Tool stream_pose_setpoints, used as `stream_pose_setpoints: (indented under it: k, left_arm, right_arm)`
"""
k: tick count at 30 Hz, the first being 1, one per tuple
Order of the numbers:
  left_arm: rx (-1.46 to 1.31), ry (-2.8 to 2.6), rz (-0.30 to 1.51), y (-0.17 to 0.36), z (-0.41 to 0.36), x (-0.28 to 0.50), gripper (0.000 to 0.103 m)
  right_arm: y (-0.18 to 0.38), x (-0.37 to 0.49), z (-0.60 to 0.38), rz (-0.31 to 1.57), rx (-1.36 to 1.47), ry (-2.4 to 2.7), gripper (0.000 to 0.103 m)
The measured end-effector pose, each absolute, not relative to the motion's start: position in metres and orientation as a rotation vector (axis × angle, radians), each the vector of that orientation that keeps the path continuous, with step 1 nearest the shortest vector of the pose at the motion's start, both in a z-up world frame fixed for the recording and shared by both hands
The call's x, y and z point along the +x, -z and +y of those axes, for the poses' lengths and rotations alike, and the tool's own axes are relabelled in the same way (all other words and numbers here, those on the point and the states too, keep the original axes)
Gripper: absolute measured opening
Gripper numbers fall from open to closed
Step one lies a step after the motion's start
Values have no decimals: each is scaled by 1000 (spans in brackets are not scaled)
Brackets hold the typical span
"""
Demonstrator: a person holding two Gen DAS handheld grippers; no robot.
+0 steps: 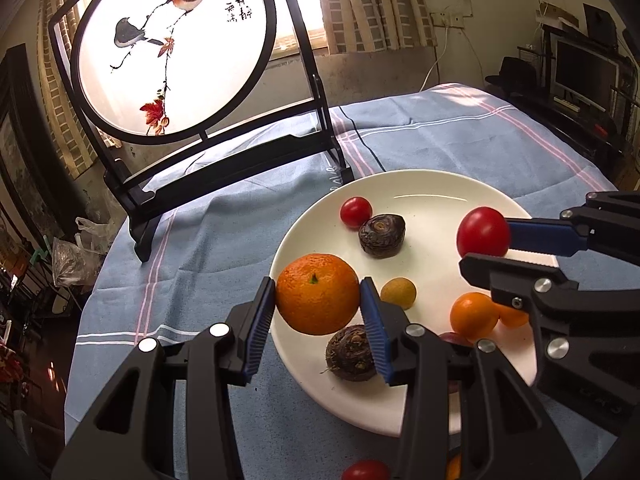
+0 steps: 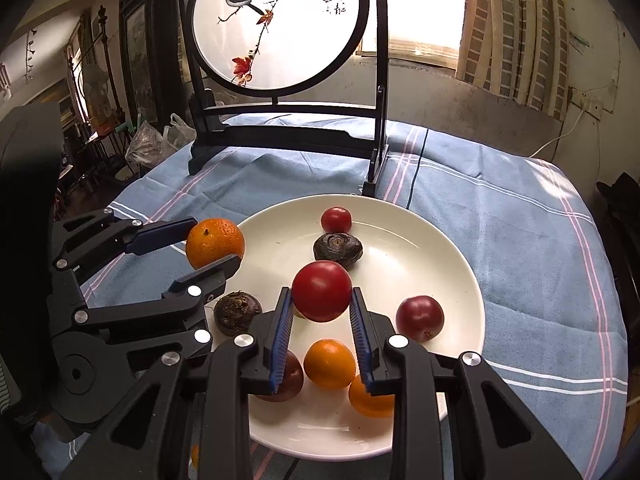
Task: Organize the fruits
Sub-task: 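Carry both fruits over the white plate and open both tools, then withdraw both open tools back toward the fruit pile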
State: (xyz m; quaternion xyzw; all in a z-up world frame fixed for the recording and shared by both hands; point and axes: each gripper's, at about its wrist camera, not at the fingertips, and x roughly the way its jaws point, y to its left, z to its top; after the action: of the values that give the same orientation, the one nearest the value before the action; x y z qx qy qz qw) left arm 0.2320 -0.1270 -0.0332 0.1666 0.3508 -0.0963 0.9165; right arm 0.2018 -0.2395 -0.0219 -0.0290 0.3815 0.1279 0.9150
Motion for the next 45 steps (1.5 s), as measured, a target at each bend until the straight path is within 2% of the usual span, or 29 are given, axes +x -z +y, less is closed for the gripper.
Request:
stream_pose_setpoints:
  k: [14, 16, 17, 19, 33, 38, 42, 45]
  left_arm:
    - [341, 185, 739, 39, -130, 240, 44]
    - [333, 178, 738, 39, -129, 241, 51]
    - [331, 172, 729, 38, -128, 241, 56]
    - [326, 176, 715, 35, -126, 239, 61]
    - [307, 195, 673, 16, -119, 201, 62]
    - [289, 195, 648, 5, -107, 172, 69]
    - [255, 202, 643, 1, -86, 139, 74]
    - [234, 212, 664, 5, -69, 117, 76]
  right_arm:
    - [29, 212, -243, 802, -60, -239, 30]
    - [30, 214, -243, 804, -66, -236, 39]
    - [29, 213, -244, 794, -66, -226, 40]
    - [27, 212, -248, 790, -48, -228, 42]
    - [10, 163, -258, 762, -38, -232, 51]
    - [0, 123, -254, 742, -59, -251, 54]
    - [0, 80, -250, 738, -79, -276, 63]
    - [13, 52, -245, 778, -115, -300, 65]
